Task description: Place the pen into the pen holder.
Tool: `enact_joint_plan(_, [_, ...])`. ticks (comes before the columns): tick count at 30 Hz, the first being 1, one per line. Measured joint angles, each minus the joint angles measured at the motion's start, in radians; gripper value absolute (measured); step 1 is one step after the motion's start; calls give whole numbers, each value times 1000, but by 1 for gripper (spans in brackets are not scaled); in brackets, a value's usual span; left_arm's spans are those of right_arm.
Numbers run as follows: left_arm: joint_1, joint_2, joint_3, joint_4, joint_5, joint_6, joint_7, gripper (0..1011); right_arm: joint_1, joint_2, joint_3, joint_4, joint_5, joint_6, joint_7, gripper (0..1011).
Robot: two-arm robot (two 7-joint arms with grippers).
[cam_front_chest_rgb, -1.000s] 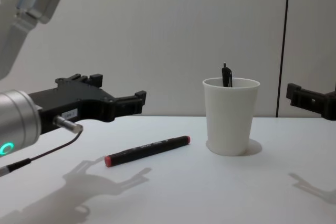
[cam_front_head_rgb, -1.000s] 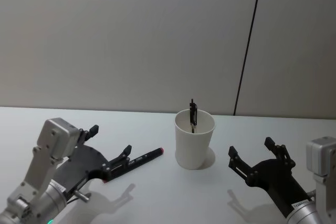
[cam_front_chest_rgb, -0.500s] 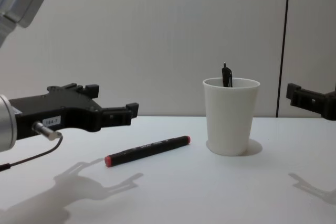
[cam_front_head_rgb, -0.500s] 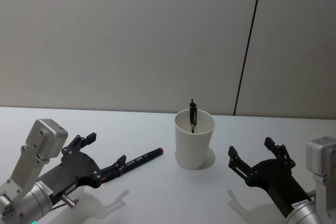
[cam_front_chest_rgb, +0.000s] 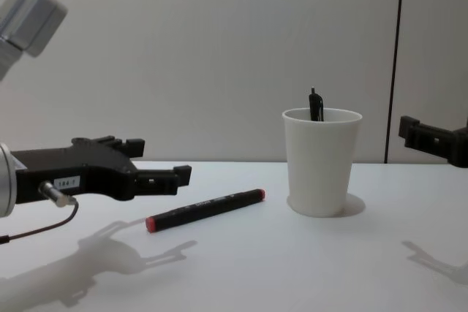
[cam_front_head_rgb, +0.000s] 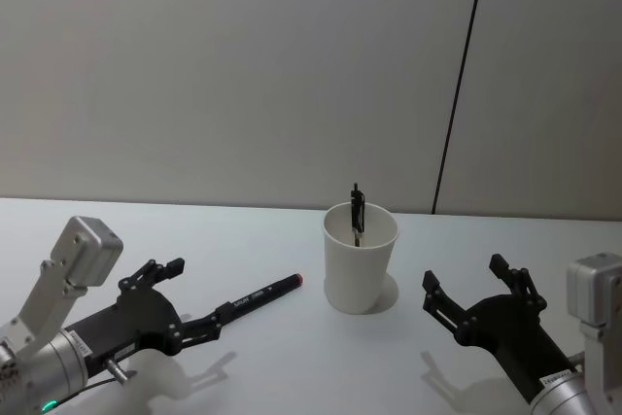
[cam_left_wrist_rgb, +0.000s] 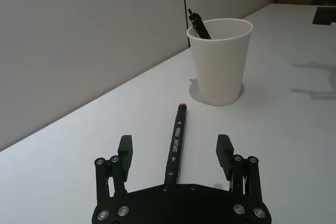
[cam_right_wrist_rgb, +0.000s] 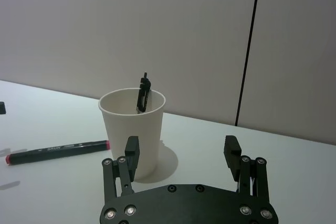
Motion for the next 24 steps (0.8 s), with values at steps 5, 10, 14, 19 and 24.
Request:
enact_joint_plan(5, [-33,-3,12,47,-7,3,-38,1003,0,0,0,0,0,0,0,1001])
enact_joint_plan(10, [-63,-8,25,89,-10,7,-65,1003,0,0,0,0,0,0,0,1001])
enact_joint_plan(14, [-91,-12,39,125,-11,14,-86,1003,0,0,0,0,0,0,0,1001])
enact_joint_plan(19, [-118,-17,54,159,-11,21,-107,1003,0,0,0,0,0,0,0,1001])
enact_joint_plan(24, [-148,-25,71,201,-9,29,-128,1003,0,0,0,0,0,0,0,1001])
